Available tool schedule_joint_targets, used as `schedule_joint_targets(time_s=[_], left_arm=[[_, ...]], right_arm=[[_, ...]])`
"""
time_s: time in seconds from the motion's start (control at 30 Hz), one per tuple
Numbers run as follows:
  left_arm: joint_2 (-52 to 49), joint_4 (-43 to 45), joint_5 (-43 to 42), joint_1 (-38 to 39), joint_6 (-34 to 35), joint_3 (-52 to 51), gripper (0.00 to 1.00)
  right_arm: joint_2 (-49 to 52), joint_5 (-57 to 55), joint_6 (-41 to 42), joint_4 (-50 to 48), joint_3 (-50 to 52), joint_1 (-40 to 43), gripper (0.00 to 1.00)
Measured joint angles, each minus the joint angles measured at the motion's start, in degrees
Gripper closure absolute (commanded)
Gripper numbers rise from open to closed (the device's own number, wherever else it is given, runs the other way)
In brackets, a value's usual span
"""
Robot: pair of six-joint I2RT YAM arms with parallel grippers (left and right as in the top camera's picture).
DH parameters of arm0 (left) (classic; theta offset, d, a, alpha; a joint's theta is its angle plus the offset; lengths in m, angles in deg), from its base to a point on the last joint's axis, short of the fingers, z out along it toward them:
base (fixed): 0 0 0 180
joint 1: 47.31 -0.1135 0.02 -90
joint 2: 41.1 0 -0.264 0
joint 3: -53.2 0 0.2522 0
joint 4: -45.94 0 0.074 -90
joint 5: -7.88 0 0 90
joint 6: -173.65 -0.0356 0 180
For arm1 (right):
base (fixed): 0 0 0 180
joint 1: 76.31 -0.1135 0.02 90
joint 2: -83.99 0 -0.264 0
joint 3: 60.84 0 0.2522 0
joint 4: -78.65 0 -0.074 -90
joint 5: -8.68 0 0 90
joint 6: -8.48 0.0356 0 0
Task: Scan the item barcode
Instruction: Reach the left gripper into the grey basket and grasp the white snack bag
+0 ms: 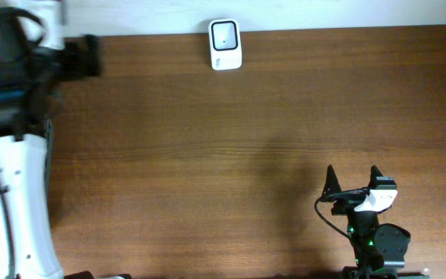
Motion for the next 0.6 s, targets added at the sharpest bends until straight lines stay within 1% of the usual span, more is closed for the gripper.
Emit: schedule_joint_targets(time_s=[0.07,0.13,0.2,0.23,0.27,0.33,0.4,0.5,0.6], left_arm=[[0.1,0.6,7.9,-7.2,2.9,2.5,0.01],[0.2,0.0,14.4,-15.3,4.8,2.8,0.01],[0.1,-2.6,16.4,-21.1,5.4,3.0,0.01],[-0.4,-4.5,16.9,-24.4,5.6,3.2,0.06],[-1.5,-6.6,17.1,-28.1,5.5,3.5,0.08],[-7.3,-11.3,16.5,-33.3,4.2,3.7,0.07],[-14.8,-12.1,11.9,-35.6,-1.1,3.0,0.04],[-20.9,-12.4,8.2,-36.1,-9.6,2.8,0.04],[-26.1,-13.2,7.5,-36.2,-12.0,2.8,0.04]], right_arm=[[0.0,0.0,0.0,0.0,0.0,0.0,0.01],[0.0,0.0,0.0,0.0,0.0,0.0,0.01],[0.0,0.0,0.0,0.0,0.0,0.0,0.01],[0.0,0.0,0.0,0.0,0.0,0.0,0.01],[0.0,0.0,0.0,0.0,0.0,0.0,0.01],[0.0,0.0,0.0,0.0,0.0,0.0,0.01],[0.0,0.0,0.0,0.0,0.0,0.0,0.01],[0.0,0.0,0.0,0.0,0.0,0.0,0.01],[0.0,0.0,0.0,0.0,0.0,0.0,0.01]])
